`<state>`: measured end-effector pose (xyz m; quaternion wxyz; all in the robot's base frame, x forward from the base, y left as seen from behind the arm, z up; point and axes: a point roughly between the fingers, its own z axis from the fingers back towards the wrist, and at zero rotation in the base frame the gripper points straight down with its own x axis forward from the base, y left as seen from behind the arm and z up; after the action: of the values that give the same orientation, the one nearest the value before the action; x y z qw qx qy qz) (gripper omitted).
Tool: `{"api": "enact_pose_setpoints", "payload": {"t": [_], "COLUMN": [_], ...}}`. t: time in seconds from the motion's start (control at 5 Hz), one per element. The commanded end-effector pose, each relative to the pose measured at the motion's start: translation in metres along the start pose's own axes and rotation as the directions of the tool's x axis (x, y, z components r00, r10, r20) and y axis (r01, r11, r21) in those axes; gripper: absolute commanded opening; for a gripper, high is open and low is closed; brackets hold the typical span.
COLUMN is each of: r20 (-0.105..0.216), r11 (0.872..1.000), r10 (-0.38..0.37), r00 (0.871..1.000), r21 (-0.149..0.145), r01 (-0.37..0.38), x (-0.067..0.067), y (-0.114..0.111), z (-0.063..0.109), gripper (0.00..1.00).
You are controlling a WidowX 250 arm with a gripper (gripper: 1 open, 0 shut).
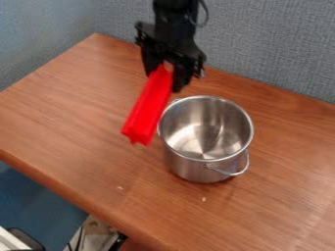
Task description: Put the red object in the metal pot
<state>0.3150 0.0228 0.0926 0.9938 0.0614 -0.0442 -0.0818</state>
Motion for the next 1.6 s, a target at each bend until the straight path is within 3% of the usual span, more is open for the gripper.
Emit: {"api": "enact_pose_setpoints", "payload": {"t": [0.0, 0.2, 0.4, 0.6, 0.8, 1.2, 1.4], "r20": [0.046, 0.064, 0.085, 0.092, 0.094, 0.074, 0.112], "r11": [0.994, 0.978, 0.956, 0.951, 0.951, 0.972, 0.987], "r10": [0.099, 0.199, 0.287, 0.308, 0.308, 0.236, 0.162], "r00": [0.994, 0.978, 0.954, 0.947, 0.947, 0.969, 0.980], "r21": [0.036, 0.053, 0.033, -0.007, -0.042, -0.004, -0.006], "r01": [-0.101, -0.202, -0.290, -0.308, -0.305, -0.237, -0.162], "x": [0.016, 0.031, 0.035, 0.031, 0.029, 0.031, 0.028], "y": [0.029, 0.062, 0.076, 0.058, 0.040, 0.050, 0.051], "z": [0.026, 0.042, 0.060, 0.075, 0.087, 0.086, 0.082], "gripper": [0.00, 0.00, 0.00, 0.00, 0.00, 0.00, 0.00]}}
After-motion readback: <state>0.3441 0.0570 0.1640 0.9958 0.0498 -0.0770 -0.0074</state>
